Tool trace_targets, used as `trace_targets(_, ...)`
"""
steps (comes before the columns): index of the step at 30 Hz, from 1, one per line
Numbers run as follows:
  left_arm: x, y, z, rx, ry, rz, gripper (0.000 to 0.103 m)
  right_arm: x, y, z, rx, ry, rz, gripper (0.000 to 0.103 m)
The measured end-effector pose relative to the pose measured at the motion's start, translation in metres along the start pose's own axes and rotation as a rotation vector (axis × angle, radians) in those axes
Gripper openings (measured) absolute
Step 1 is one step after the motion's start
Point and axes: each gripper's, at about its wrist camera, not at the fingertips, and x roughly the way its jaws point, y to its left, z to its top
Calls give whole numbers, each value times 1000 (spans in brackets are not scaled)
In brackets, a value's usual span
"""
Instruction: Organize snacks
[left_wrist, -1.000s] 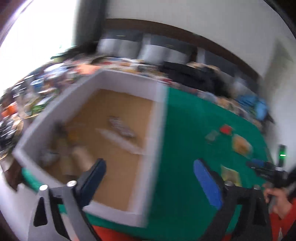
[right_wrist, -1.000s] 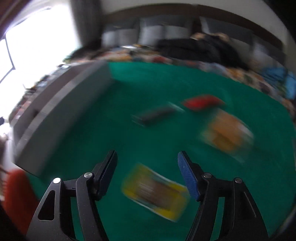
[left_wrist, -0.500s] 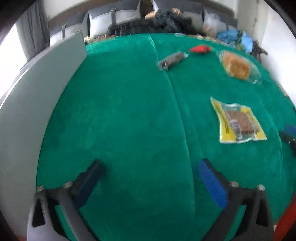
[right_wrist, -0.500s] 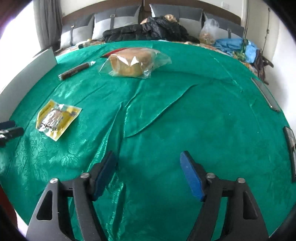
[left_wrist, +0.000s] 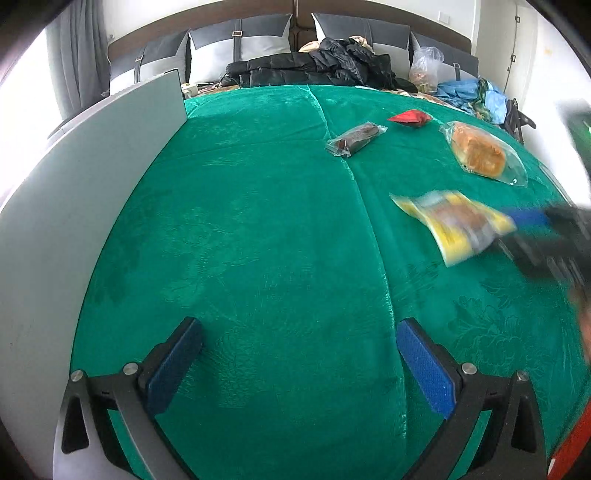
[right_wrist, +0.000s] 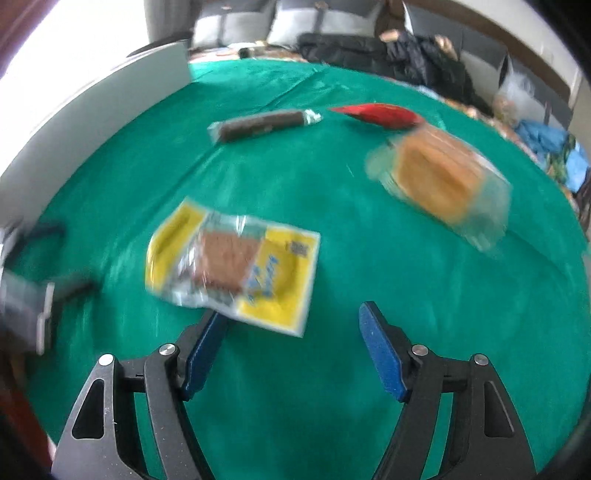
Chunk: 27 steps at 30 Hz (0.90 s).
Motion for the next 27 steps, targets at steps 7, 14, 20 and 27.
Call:
trace_targets(7, 2, -1, 3, -2, 0, 1, 103, -21, 7, 3, -13, -22, 28, 77)
trace_targets(14, 1, -2, 3, -4, 0, 7, 103, -46, -51, -71, 22, -60, -115, 77)
trace_targets(20, 2, -3, 4, -4, 0, 9, 103, -45, -73, -82, 149, -117, -101, 84)
trace_targets(27, 2, -3, 4, -7, 1, 12, 103, -43, -80, -78, 169, -113, -107, 90)
